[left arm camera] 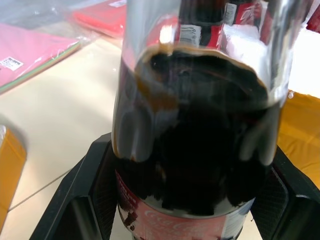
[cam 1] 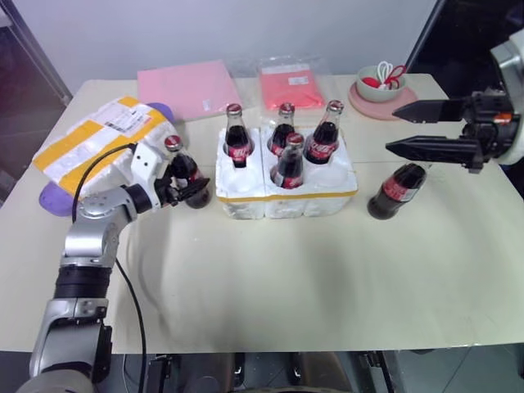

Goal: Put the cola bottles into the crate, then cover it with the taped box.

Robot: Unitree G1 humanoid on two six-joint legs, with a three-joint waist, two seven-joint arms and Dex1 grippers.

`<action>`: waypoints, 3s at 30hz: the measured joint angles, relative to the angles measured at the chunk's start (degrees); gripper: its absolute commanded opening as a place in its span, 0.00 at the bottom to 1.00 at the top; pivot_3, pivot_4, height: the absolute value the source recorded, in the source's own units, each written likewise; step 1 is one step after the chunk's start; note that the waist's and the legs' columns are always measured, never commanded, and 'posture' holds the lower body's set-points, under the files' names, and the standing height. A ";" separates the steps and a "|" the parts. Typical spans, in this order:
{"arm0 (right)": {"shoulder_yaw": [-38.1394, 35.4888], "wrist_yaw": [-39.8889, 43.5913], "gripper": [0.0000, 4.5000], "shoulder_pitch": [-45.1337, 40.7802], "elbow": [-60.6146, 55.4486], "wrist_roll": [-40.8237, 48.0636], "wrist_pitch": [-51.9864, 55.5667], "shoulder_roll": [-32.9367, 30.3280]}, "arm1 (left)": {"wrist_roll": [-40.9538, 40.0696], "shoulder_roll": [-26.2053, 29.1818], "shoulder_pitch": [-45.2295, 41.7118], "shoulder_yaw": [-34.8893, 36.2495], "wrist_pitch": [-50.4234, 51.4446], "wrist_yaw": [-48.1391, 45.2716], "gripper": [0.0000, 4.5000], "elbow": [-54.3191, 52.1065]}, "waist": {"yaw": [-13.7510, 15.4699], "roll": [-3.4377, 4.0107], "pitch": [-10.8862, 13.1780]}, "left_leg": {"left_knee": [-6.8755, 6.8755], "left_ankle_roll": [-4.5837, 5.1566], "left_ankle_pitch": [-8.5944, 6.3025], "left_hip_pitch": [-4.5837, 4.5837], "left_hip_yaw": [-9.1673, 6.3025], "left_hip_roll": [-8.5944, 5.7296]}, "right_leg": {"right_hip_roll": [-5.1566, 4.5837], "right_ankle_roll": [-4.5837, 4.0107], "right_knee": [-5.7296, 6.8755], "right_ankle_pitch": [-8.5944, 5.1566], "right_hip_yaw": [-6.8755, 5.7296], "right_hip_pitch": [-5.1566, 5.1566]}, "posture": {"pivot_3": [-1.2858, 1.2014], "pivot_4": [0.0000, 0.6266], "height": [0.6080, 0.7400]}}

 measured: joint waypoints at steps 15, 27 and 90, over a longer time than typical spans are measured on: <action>-3.78 -2.26 1.00 5.10 -1.74 0.16 0.08 -0.09 | -18.84 0.80 -23.93 5.09 18.78 -9.27 0.62 -0.67 | 0.22 -0.15 0.09 | 0.08 -0.15 0.12 -0.16 -0.01 -0.09 | 0.02 0.06 0.06 0.03 -0.07 -0.08 | 0.52 0.24 1.00; -8.85 -5.92 1.00 9.63 -5.40 1.98 2.45 -0.23 | -5.59 -3.27 -20.45 -6.56 4.78 -14.05 0.62 3.71 | 0.09 -0.18 0.11 | 0.12 0.04 0.19 -0.14 -0.03 -0.05 | 0.11 0.09 0.22 0.05 -0.02 -0.11 | 0.52 0.24 1.00; -22.84 -38.85 1.00 40.85 -18.75 -2.74 -3.52 23.86 | -14.02 7.94 -15.76 -5.29 18.22 -24.89 0.98 -12.88 | 0.02 -0.23 0.12 | 0.59 0.49 0.32 0.22 -0.07 -0.12 | -0.17 0.41 -0.09 0.54 -0.06 0.57 | 0.52 0.24 1.00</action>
